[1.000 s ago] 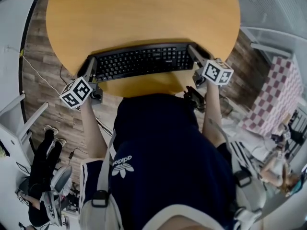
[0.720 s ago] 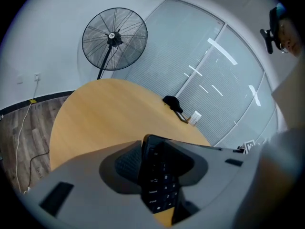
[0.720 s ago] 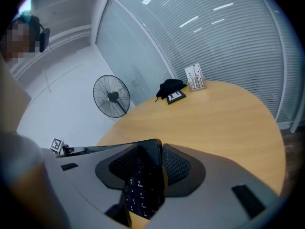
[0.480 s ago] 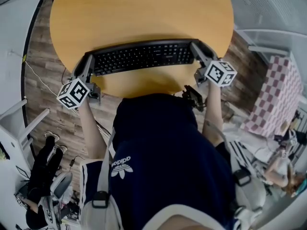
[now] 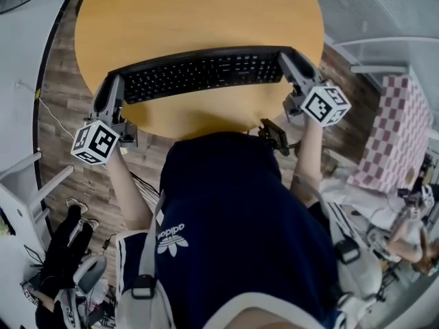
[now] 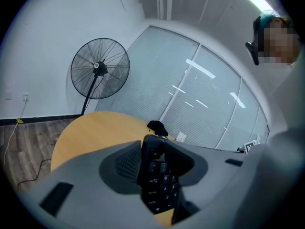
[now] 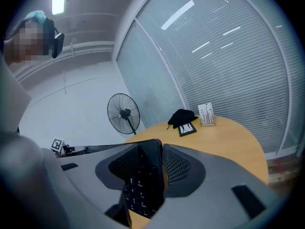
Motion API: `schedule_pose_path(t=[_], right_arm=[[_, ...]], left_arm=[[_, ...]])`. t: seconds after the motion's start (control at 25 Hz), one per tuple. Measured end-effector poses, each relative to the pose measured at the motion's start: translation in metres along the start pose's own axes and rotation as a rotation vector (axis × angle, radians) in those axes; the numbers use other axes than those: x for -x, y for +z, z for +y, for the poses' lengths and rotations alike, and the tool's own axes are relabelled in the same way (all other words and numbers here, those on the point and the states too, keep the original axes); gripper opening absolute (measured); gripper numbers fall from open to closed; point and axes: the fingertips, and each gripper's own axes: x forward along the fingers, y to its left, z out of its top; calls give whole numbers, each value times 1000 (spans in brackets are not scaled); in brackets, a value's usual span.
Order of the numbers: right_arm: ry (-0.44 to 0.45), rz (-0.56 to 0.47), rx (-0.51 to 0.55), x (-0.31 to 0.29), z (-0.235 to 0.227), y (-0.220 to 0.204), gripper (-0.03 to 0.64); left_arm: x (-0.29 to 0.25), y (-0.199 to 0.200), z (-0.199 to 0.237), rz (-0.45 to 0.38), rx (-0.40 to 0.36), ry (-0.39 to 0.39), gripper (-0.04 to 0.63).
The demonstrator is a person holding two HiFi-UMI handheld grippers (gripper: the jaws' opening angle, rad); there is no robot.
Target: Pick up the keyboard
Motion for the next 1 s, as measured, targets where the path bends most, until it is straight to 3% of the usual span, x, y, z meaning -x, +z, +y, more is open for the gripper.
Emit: schedule_pose_path(t=[0.44, 1.0], right_arm=[[33, -145, 37, 43, 44, 53, 152], [31, -284, 86, 121, 67, 90, 152]], left_arm=[[46, 74, -47, -172, -121, -45, 141], [92, 114, -114, -303, -209, -114, 141]])
